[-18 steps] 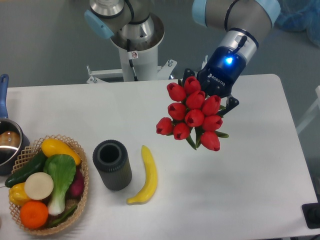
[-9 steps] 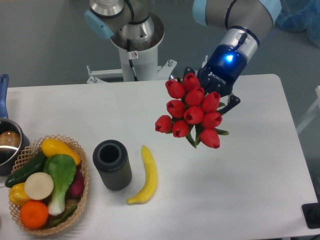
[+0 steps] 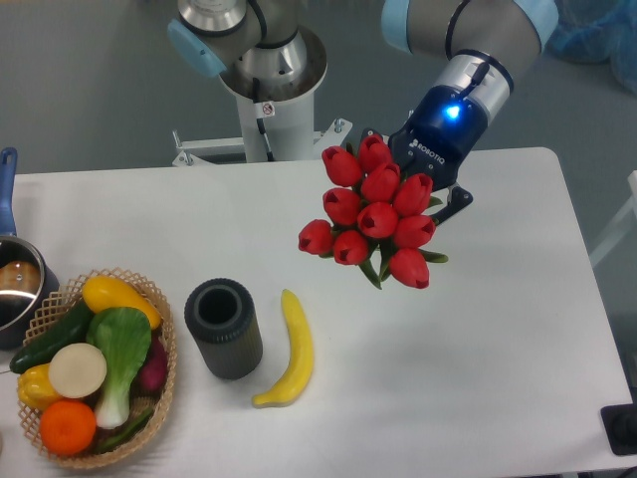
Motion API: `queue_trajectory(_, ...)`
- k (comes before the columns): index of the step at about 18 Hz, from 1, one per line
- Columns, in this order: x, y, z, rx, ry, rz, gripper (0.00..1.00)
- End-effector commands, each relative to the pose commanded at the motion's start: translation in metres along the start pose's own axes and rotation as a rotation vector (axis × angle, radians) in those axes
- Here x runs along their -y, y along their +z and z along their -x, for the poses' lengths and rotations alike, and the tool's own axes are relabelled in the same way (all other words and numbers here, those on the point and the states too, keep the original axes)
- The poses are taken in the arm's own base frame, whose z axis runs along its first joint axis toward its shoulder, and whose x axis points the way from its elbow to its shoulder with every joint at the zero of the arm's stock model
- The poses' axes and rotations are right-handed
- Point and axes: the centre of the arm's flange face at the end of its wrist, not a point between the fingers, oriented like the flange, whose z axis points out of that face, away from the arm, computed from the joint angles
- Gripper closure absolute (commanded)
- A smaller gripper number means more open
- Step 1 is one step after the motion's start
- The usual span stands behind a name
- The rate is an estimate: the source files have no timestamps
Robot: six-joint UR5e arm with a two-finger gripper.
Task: Insert the flowers into the vase
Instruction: 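Carry the tulip bunch toward the black vase, stems pointing down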
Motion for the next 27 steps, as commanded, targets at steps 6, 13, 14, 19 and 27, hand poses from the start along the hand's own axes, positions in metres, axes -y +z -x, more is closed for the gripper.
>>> queue_trajectory(6, 0.000, 0.011, -0.008, -0.075, 0.059, -0.106, 0.52)
queue_trajectory(13, -0.004, 0.016, -0.007, -0.123, 0.060, -0.195, 0.52)
queue_trajectory(14, -0.005, 0.022, -0.009, -0.134, 0.060, -0.193, 0.52)
queue_trajectory(19, -0.015, 0.039, -0.010, -0.164, 0.038, -0.188, 0.52)
queue_trajectory(27, -0.020, 0.049, -0.009, -0.210, 0.028, -0.262, 0.52)
